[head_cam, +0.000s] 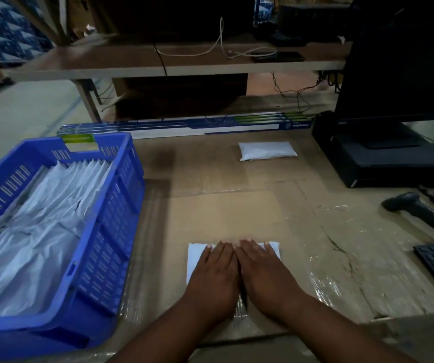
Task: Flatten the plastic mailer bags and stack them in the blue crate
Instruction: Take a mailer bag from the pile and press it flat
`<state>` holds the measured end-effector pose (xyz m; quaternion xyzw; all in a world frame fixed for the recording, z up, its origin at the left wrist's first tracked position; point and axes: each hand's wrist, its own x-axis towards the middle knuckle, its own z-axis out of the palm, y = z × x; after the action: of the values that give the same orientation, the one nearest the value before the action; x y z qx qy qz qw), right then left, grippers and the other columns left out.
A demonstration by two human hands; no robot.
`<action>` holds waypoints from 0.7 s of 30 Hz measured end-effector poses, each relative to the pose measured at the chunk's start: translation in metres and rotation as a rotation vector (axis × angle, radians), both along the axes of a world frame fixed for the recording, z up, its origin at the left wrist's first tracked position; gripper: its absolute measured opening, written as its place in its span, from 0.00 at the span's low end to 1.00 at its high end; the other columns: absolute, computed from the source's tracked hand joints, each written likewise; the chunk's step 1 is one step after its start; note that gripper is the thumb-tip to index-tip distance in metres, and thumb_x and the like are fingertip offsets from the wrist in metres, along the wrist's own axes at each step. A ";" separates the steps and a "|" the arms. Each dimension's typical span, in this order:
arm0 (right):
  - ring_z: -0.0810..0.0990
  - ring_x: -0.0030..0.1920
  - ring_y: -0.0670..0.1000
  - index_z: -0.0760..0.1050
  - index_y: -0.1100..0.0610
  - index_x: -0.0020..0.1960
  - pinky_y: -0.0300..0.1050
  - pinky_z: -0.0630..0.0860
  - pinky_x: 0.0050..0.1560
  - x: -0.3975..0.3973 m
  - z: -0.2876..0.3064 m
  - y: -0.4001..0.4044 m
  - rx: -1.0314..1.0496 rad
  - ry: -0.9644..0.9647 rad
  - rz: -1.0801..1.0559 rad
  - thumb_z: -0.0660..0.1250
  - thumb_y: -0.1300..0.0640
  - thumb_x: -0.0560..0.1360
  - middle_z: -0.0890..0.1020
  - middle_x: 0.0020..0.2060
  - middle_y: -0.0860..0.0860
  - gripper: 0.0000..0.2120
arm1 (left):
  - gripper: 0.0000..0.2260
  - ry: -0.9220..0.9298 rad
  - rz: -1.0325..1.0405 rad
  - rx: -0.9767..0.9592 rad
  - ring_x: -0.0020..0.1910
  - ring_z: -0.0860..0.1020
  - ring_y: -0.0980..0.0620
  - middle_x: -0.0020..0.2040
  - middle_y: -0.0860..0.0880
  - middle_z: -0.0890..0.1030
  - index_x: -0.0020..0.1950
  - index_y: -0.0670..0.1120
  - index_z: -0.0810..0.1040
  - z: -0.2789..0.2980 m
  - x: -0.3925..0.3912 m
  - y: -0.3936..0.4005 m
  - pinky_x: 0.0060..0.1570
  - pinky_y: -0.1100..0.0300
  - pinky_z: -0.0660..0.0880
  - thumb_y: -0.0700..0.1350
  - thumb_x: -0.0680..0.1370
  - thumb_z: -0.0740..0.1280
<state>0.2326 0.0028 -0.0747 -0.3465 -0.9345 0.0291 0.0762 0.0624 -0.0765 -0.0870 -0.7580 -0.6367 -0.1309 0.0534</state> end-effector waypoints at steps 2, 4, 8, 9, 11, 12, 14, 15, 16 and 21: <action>0.70 0.78 0.57 0.69 0.56 0.79 0.62 0.64 0.78 0.007 -0.009 0.008 0.002 -0.011 -0.031 0.55 0.47 0.82 0.72 0.77 0.56 0.28 | 0.27 0.011 0.014 0.003 0.76 0.72 0.39 0.74 0.39 0.75 0.75 0.38 0.75 0.001 -0.004 0.004 0.77 0.43 0.61 0.52 0.80 0.62; 0.63 0.81 0.55 0.65 0.56 0.82 0.62 0.60 0.80 0.014 -0.012 0.014 -0.032 -0.010 -0.072 0.53 0.42 0.84 0.67 0.81 0.54 0.31 | 0.26 -0.013 0.027 0.019 0.75 0.72 0.39 0.74 0.39 0.75 0.75 0.39 0.75 0.003 -0.005 0.006 0.77 0.43 0.63 0.54 0.82 0.63; 0.56 0.84 0.53 0.57 0.56 0.85 0.64 0.56 0.81 0.019 -0.018 0.013 -0.060 -0.019 -0.105 0.49 0.38 0.85 0.60 0.83 0.53 0.34 | 0.26 0.015 0.041 -0.036 0.77 0.69 0.37 0.75 0.37 0.74 0.75 0.39 0.74 0.005 0.003 0.007 0.76 0.36 0.64 0.53 0.81 0.63; 0.57 0.84 0.54 0.57 0.56 0.85 0.64 0.57 0.81 0.019 -0.017 0.012 -0.056 -0.018 -0.104 0.49 0.38 0.85 0.60 0.83 0.54 0.34 | 0.27 0.024 0.041 -0.046 0.77 0.69 0.37 0.75 0.36 0.74 0.75 0.38 0.74 0.006 0.005 0.009 0.76 0.36 0.63 0.52 0.80 0.63; 0.58 0.83 0.55 0.60 0.57 0.83 0.64 0.57 0.81 0.018 -0.014 0.013 -0.033 -0.013 -0.099 0.49 0.40 0.85 0.61 0.83 0.55 0.32 | 0.28 0.032 0.030 -0.041 0.78 0.69 0.37 0.75 0.36 0.73 0.75 0.37 0.74 0.010 0.008 0.016 0.78 0.38 0.60 0.51 0.78 0.63; 0.58 0.83 0.55 0.62 0.57 0.83 0.63 0.56 0.81 0.018 -0.013 0.015 -0.019 -0.014 -0.094 0.49 0.42 0.85 0.62 0.83 0.56 0.31 | 0.29 0.029 0.021 -0.035 0.78 0.68 0.37 0.76 0.36 0.72 0.76 0.37 0.73 0.010 0.010 0.020 0.78 0.39 0.59 0.51 0.77 0.62; 0.56 0.84 0.54 0.60 0.56 0.83 0.60 0.52 0.83 0.019 -0.010 0.018 -0.016 -0.021 -0.085 0.49 0.44 0.85 0.60 0.83 0.55 0.30 | 0.32 0.014 0.007 -0.049 0.80 0.65 0.38 0.78 0.36 0.70 0.78 0.36 0.71 0.009 0.014 0.025 0.79 0.40 0.58 0.50 0.77 0.62; 0.54 0.84 0.53 0.59 0.56 0.84 0.58 0.51 0.83 0.020 -0.011 0.019 -0.022 -0.023 -0.084 0.48 0.44 0.85 0.59 0.84 0.55 0.30 | 0.32 0.003 -0.002 -0.056 0.81 0.64 0.38 0.79 0.36 0.69 0.78 0.36 0.69 0.007 0.016 0.027 0.80 0.40 0.59 0.50 0.77 0.62; 0.52 0.84 0.53 0.57 0.56 0.84 0.57 0.50 0.83 0.021 -0.012 0.019 -0.026 -0.021 -0.084 0.48 0.43 0.86 0.57 0.84 0.54 0.31 | 0.32 -0.005 -0.007 -0.061 0.81 0.63 0.38 0.79 0.36 0.68 0.79 0.36 0.68 0.005 0.018 0.027 0.79 0.39 0.59 0.50 0.77 0.62; 0.44 0.85 0.52 0.52 0.57 0.86 0.57 0.47 0.83 0.027 -0.028 0.013 -0.041 -0.012 -0.112 0.48 0.43 0.86 0.49 0.85 0.55 0.32 | 0.33 0.002 -0.020 -0.062 0.82 0.61 0.35 0.80 0.33 0.65 0.79 0.34 0.67 0.003 0.021 0.027 0.79 0.37 0.60 0.51 0.77 0.61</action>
<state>0.2594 0.0155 -0.1032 -0.3997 -0.9134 0.0417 0.0649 0.0836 -0.0492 -0.0844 -0.7658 -0.6327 -0.1110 0.0291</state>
